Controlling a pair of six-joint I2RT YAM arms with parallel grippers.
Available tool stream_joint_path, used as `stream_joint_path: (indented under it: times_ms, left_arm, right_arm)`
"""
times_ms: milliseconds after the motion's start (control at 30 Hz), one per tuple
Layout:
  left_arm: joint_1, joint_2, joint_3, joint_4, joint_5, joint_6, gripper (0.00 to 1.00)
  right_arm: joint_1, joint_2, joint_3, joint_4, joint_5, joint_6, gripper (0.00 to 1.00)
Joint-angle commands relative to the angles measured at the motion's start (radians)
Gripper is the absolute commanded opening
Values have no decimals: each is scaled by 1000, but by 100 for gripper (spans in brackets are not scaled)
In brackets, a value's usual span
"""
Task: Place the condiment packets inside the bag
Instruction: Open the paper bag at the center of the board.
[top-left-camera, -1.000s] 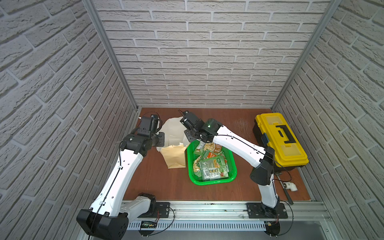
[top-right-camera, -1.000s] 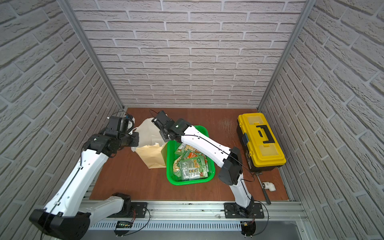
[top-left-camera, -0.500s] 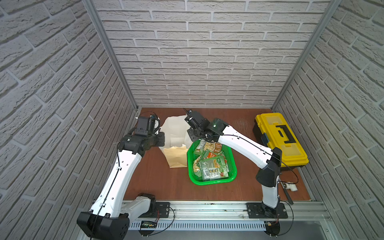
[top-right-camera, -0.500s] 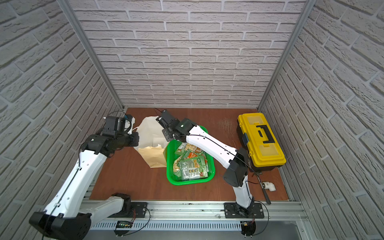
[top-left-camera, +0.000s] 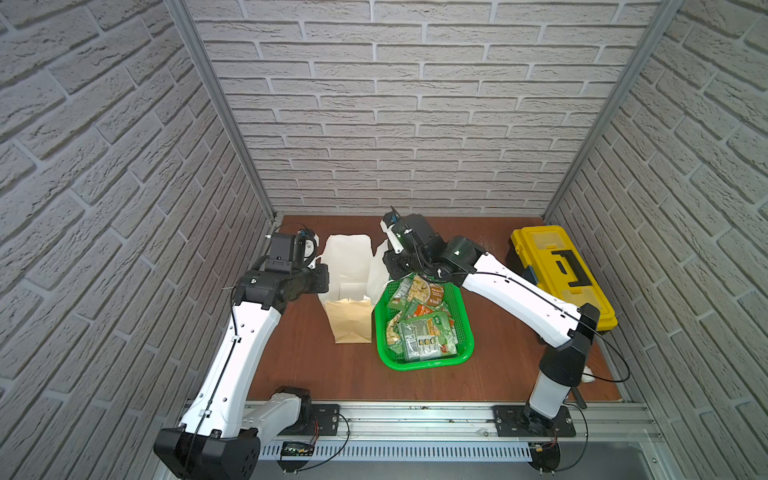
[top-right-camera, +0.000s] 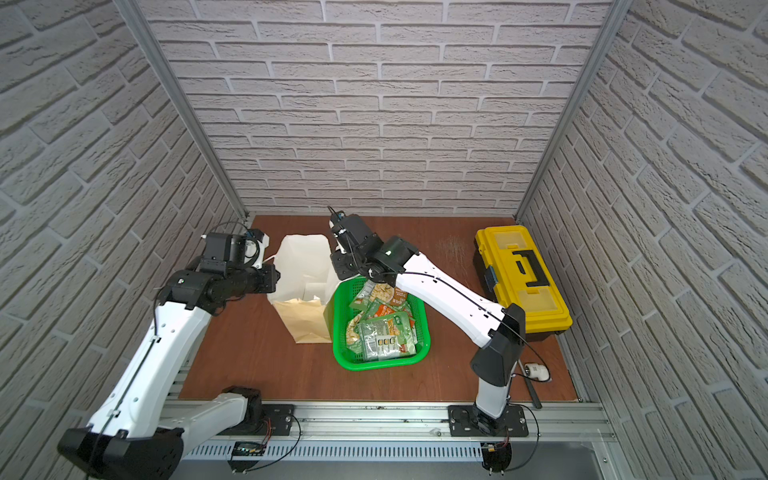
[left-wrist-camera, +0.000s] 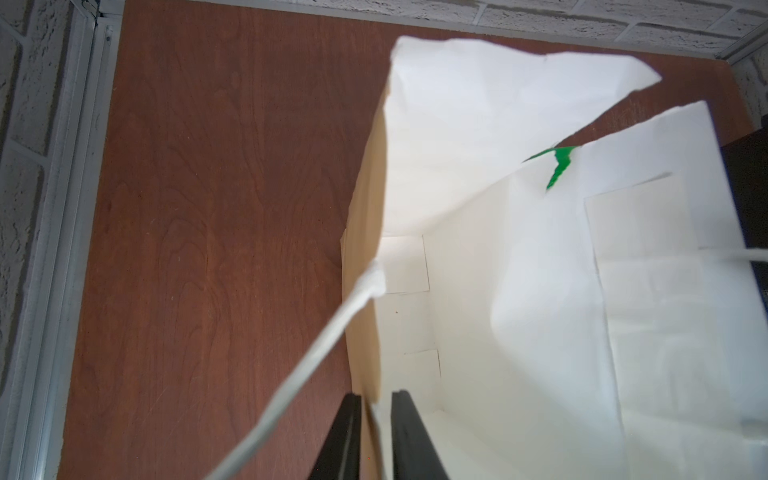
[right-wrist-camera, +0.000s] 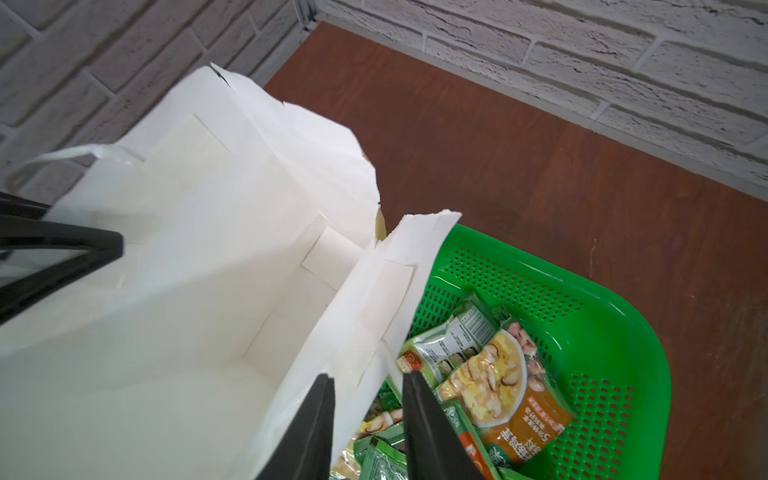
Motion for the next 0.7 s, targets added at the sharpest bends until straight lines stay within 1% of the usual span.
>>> stream_joint_path:
  times_ms: [0,200,367,500,667]
  left_arm:
    - [9,-21,13,15,22,-11,18]
    - [9,-24,19,27,45,-29,18]
    - [12,-16,25,33,56,-39,18]
    - [13,-6,28,31,57,-45,18]
    - [15,-11,31,34,79,-53,18]
  right_arm:
    - [-23,-132,-65,136,-95,20,40]
    - [-70,-298,-227,274,-212,46,62]
    - [-119,-382,-329,367,-335,77,73]
    - [-162,-433,-399,416,-419,102,75]
    - [-215,-516,-505,429,-430,114,77]
